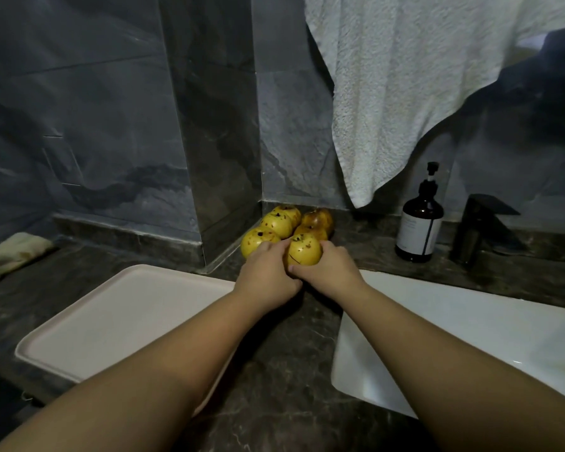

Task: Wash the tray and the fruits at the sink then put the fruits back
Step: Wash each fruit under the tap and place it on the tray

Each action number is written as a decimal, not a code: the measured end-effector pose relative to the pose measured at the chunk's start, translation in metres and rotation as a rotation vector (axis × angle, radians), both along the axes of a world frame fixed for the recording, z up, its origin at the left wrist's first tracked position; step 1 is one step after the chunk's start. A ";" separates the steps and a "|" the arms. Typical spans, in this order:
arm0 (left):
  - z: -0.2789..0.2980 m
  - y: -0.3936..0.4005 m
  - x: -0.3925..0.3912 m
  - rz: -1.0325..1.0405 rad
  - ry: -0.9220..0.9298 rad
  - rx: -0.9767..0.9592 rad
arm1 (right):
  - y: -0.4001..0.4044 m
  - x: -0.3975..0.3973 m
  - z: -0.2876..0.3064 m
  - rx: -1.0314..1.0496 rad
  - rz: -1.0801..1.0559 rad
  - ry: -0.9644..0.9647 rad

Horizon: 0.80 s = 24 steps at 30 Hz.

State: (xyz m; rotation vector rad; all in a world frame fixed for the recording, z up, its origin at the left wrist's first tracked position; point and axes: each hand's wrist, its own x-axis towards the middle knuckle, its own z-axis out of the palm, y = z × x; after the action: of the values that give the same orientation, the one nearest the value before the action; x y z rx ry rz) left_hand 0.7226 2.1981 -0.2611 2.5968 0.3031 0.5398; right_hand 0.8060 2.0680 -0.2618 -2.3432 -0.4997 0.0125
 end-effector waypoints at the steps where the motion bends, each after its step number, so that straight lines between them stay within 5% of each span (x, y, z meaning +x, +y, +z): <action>1: 0.000 -0.001 0.000 0.002 -0.005 -0.019 | 0.000 -0.002 0.001 -0.001 -0.004 -0.001; 10: 0.007 -0.026 -0.005 -0.072 -0.081 -0.143 | -0.037 0.008 0.016 0.364 -0.063 -0.026; 14: 0.007 -0.042 0.000 -0.073 -0.009 -0.140 | -0.055 0.009 0.006 0.188 0.029 -0.008; 24: -0.001 -0.041 0.007 -0.113 -0.001 -0.205 | -0.049 0.024 -0.011 0.271 0.030 0.086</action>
State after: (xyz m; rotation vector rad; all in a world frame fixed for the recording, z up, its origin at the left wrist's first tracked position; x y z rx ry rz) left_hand 0.7292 2.1576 -0.2617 2.3980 0.1986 0.4461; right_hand 0.8296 2.0186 -0.2724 -2.0610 -0.4633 0.0553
